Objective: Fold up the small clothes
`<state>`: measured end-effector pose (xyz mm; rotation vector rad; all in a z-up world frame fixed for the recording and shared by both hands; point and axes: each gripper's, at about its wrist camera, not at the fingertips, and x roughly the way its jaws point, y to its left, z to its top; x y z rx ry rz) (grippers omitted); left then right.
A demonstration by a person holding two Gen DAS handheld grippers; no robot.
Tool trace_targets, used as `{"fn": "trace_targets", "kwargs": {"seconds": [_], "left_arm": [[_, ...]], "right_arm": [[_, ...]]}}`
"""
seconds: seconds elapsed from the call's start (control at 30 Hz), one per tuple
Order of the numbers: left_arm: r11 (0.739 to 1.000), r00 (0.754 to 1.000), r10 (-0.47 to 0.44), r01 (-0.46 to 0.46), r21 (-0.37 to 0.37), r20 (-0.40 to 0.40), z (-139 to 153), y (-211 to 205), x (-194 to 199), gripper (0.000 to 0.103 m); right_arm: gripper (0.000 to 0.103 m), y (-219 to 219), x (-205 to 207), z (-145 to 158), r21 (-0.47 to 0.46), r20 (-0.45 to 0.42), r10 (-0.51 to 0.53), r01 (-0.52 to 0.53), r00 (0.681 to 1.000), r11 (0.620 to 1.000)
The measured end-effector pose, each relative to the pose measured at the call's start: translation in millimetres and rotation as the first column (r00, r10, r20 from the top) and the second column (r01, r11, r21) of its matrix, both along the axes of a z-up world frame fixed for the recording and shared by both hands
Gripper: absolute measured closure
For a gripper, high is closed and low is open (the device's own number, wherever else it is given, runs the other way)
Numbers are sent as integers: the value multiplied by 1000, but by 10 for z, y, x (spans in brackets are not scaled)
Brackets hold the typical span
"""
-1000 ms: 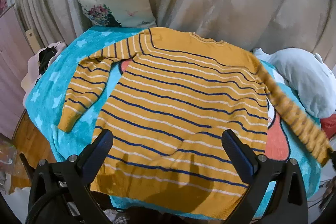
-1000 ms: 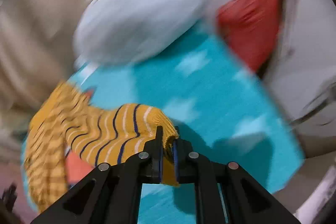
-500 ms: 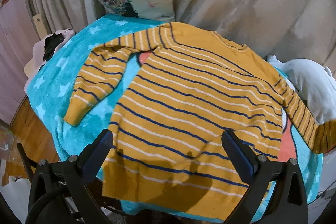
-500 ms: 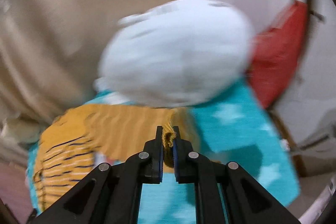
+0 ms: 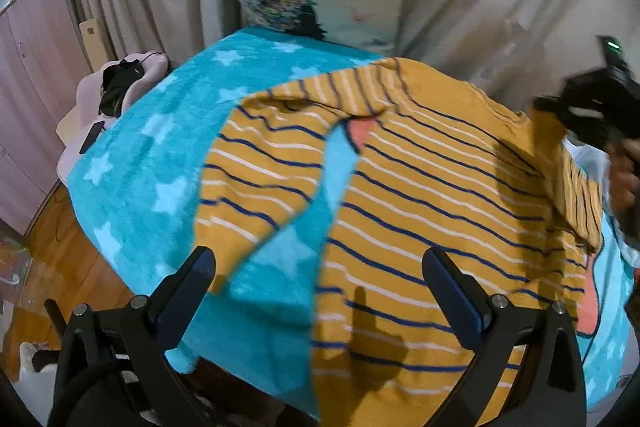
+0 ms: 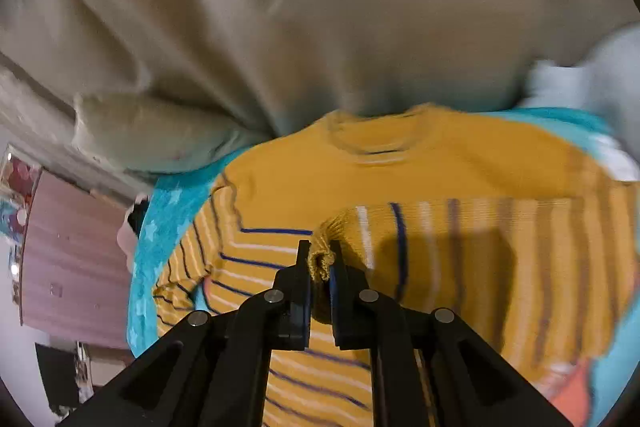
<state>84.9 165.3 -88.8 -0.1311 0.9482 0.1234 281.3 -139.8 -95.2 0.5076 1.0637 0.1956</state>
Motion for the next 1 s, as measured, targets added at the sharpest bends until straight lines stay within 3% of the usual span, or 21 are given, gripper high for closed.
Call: {"fn": "trace_targets", "kwargs": {"seconds": [0.17, 0.27, 0.53, 0.6, 0.67, 0.73, 0.8, 0.9, 0.93, 1.0], "left_arm": [[1000, 1000, 11, -11, -8, -2, -84, 267, 72, 0], [1000, 1000, 15, -15, -11, -12, -141, 369, 101, 0], [999, 999, 23, -25, -40, -44, -257, 483, 162, 0], [998, 998, 26, -29, -55, -58, -280, 471, 183, 0], [997, 997, 24, -28, -71, -67, -300, 443, 199, 0], [996, 997, 21, -28, -90, -74, -312, 410, 212, 0], [994, 997, 21, -28, -105, -75, -315, 366, 219, 0], [993, 997, 23, -32, -117, -78, -321, 304, 198, 0], [991, 996, 22, -33, -128, -86, -337, 283, 182, 0], [988, 994, 24, -39, -151, -104, -383, 262, 155, 0]], "right_arm": [[95, 720, 559, -483, -35, -72, 68, -71, 995, 997], [95, 873, 744, -692, -30, -104, 71, -75, 992, 997], [91, 1121, 948, -817, 17, -107, 99, -98, 989, 995], [88, 1223, 914, -757, 18, -91, 156, -155, 984, 988], [69, 1328, 857, -688, 40, -79, 219, -216, 973, 976], [65, 1440, 780, -573, 81, -60, 295, -290, 954, 954], [65, 1487, 636, -379, 45, -25, 339, -337, 941, 940], [63, 1193, 284, -139, -8, 14, 316, -316, 949, 949], [58, 1040, 157, -111, -13, 17, 297, -296, 955, 955], [56, 530, -208, -97, -49, -7, 232, -232, 973, 972]]}}
